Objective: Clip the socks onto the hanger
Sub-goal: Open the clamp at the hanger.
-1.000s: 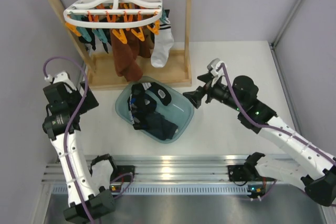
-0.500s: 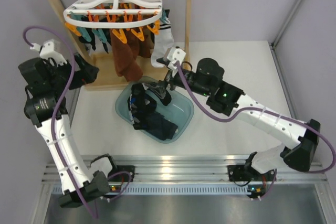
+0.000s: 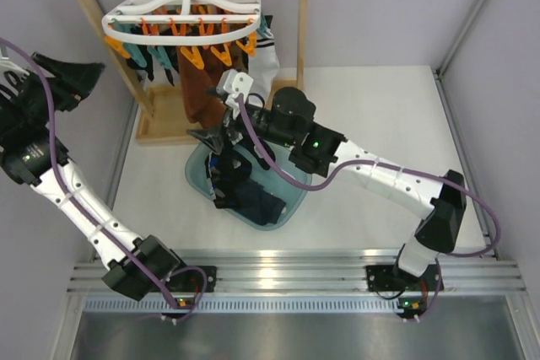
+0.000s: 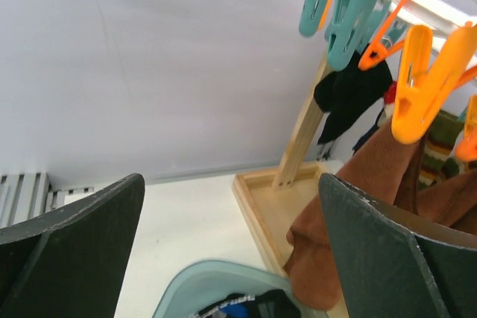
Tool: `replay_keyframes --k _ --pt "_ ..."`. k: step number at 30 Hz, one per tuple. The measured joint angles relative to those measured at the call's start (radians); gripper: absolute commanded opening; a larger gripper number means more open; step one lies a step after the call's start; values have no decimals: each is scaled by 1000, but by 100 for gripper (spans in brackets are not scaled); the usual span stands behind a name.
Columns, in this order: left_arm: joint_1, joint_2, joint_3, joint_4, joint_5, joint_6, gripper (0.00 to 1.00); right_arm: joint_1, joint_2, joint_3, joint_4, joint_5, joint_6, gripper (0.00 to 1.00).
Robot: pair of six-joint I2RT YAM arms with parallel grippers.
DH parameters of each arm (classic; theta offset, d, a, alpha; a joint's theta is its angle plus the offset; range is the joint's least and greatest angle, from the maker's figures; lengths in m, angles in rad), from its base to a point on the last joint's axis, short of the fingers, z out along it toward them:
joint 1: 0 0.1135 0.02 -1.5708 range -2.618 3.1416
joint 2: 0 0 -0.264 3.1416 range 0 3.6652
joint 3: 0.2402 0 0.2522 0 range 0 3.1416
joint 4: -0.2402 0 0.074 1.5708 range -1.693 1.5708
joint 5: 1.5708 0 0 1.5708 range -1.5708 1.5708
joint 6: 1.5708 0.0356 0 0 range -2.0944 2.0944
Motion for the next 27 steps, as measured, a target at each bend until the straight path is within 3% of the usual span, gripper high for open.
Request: replay_keyframes --k 4,8,16,27 --pt "3 -2 -10 155 32 -85 67 2 56 41 66 3 12 94" --pt "3 -42 -33 283 28 -124 56 2 144 116 163 26 40 81" --pt "-9 -49 -51 396 29 -157 44 11 370 302 401 69 47 67" --pt "-130 36 -42 381 18 -142 41 36 472 359 552 118 -10 55"
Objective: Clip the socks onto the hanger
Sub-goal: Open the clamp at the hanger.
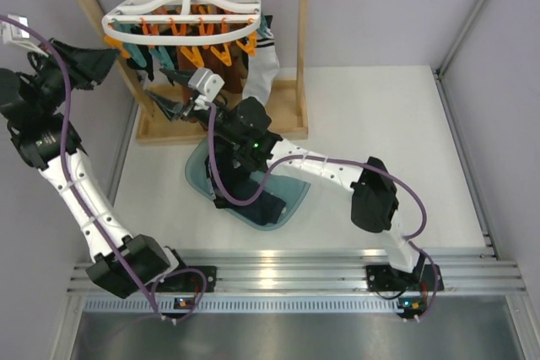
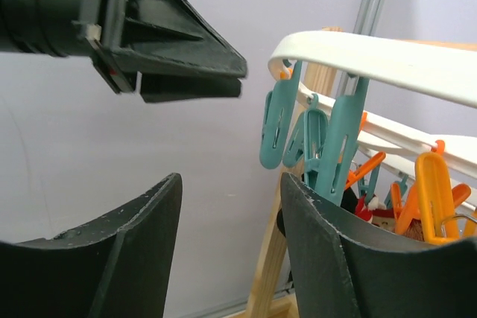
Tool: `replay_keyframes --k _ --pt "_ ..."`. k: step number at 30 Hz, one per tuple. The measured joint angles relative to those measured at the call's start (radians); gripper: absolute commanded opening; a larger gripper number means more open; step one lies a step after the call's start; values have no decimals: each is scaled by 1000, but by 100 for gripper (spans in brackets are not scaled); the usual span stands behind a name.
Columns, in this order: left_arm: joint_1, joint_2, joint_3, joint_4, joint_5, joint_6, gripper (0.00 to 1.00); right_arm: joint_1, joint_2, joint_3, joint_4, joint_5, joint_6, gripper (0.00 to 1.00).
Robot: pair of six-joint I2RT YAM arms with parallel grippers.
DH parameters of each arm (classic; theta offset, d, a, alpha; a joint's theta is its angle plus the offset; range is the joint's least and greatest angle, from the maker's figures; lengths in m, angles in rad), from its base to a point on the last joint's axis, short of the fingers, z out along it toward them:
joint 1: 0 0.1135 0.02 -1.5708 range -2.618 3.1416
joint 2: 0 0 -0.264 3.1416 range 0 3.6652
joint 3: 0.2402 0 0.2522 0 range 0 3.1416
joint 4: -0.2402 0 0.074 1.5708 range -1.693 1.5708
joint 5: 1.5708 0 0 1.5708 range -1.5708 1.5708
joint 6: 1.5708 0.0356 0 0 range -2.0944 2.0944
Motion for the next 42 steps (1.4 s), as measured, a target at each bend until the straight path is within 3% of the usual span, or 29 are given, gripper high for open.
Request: replay_keyframes --k 6,16,30,42 --pt "-118 34 52 -101 -53 93 40 13 0 0 30 19 -1 54" --pt "-149 68 81 -180 -123 149 35 15 0 2 51 48 18 37" --pt "-149 -8 70 -220 -135 169 41 16 10 21 61 55 37 40" --pt "-100 -14 70 -207 -148 67 37 18 10 20 62 55 37 40"
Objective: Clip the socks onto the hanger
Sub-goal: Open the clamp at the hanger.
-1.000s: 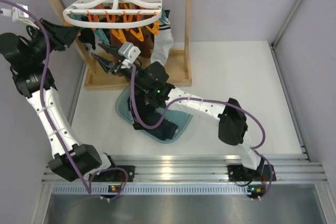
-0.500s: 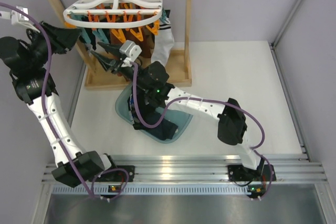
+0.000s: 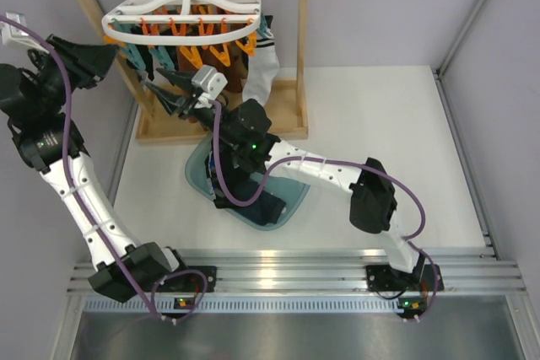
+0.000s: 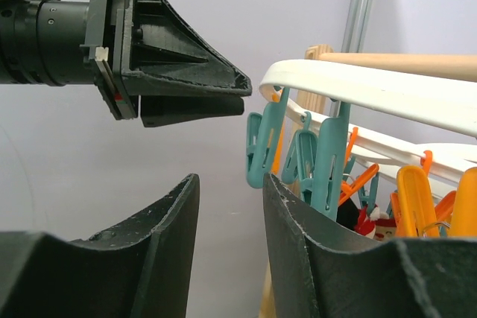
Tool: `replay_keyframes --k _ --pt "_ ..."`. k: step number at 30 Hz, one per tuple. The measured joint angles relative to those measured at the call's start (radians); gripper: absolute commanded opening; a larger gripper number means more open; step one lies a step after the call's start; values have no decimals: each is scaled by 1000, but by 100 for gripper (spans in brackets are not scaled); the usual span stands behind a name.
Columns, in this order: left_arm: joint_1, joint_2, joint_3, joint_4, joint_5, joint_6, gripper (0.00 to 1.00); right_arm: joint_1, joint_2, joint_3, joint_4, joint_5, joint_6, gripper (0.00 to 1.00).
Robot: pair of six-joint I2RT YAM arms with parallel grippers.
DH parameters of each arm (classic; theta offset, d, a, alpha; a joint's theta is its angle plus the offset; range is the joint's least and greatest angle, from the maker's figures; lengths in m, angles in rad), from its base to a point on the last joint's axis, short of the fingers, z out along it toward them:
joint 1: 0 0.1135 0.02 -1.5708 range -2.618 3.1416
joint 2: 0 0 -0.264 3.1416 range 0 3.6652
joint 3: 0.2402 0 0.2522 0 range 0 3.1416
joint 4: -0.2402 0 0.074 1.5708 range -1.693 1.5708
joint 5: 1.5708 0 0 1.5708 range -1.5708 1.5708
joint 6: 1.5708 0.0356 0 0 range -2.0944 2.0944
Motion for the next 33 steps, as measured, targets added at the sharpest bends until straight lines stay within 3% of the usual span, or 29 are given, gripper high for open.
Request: replay_keyframes --k 5,16,33 --pt "57 13 0 28 17 -57 36 0 0 0 0 0 0 40" --pt "60 48 -10 108 63 -99 39 1 0 -1 0 0 0 40" --pt "-21 91 -13 93 25 -39 35 8 0 -1 7 0 -2 40"
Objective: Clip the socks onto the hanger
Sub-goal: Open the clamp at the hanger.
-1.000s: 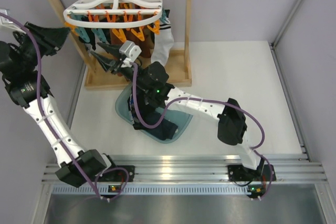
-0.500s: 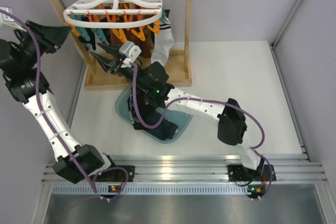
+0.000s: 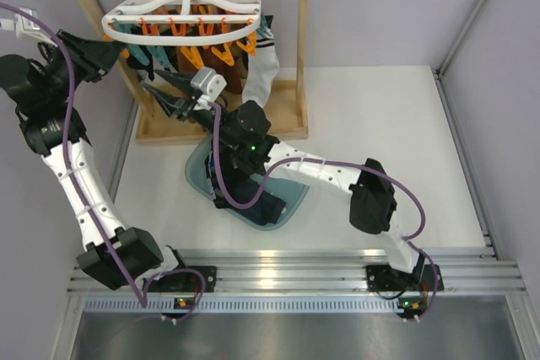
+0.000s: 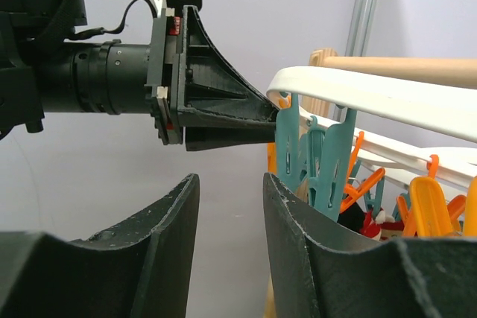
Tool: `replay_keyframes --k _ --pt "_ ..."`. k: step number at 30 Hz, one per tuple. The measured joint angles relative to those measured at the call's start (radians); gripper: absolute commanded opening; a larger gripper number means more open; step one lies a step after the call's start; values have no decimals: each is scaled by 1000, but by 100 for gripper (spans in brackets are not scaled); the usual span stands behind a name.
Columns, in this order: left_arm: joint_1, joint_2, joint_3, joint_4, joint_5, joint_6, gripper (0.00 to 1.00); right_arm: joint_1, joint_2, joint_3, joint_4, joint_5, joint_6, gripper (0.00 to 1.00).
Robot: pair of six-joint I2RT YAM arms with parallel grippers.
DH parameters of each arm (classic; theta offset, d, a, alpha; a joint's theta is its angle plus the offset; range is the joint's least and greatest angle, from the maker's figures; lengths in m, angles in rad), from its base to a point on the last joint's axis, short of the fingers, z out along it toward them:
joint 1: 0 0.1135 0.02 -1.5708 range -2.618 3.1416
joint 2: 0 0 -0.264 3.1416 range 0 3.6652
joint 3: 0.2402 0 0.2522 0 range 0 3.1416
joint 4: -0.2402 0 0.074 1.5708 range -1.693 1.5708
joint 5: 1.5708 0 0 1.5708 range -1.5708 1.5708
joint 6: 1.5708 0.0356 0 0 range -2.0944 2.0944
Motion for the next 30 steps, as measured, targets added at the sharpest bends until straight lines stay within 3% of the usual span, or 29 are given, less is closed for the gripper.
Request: replay_keyframes --k 10,13,14,21,30 --pt "-54 10 0 -22 -16 33 34 0 3 0 5 2 -2 40" --pt "-58 10 0 -22 -16 35 26 0 11 0 7 8 -8 40" --pt "-59 10 0 -22 -15 35 19 0 14 2 8 9 -8 40" --pt "-60 0 -7 -26 -10 30 0 0 82 81 7 51 -28 41" --pt "-63 -50 -36 -33 -2 26 0 -1 116 152 0 121 -50 44"
